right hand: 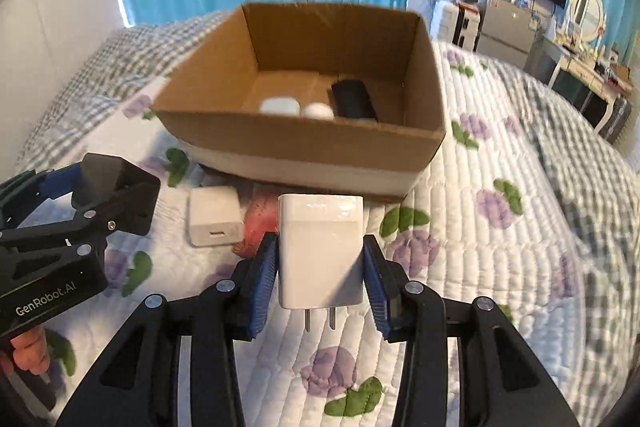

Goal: Organize rigid objects
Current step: 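Lower the power bank and charger into the box and open both grippers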

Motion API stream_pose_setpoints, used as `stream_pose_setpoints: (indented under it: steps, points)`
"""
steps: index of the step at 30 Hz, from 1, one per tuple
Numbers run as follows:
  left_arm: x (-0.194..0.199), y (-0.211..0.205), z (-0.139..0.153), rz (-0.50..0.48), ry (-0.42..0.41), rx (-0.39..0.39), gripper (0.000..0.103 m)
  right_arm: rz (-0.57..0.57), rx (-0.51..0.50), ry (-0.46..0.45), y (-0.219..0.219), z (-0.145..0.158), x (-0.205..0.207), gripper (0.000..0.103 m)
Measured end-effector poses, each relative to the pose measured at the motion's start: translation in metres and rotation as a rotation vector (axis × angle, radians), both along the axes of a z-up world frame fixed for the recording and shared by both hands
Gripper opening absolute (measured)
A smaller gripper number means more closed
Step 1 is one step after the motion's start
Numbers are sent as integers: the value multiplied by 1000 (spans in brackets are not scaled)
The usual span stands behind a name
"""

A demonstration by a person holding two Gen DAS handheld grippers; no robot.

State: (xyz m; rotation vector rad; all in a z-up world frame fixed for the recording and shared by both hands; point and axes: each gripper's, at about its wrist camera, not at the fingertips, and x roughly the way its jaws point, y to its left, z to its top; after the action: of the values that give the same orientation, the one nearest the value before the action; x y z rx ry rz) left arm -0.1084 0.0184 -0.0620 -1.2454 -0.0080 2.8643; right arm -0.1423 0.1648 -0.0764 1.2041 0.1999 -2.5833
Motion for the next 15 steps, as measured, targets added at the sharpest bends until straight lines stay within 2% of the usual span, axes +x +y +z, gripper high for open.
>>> stream_pose_setpoints:
  steps: [4,7,10,15]
  points:
    - [-1,4,29,-44,46,-3,70,12,-1,49,-8,30,16,41]
    - [-11,7,48,-82,66,10,70,21,5,88,-13,53,13,41]
    - [-31,9,73,-117,91,29,70,27,1,118,-14,75,-2,41]
    - [-70,16,95,-128,144,-12,70,19,-20,171,-12,107,-36,41]
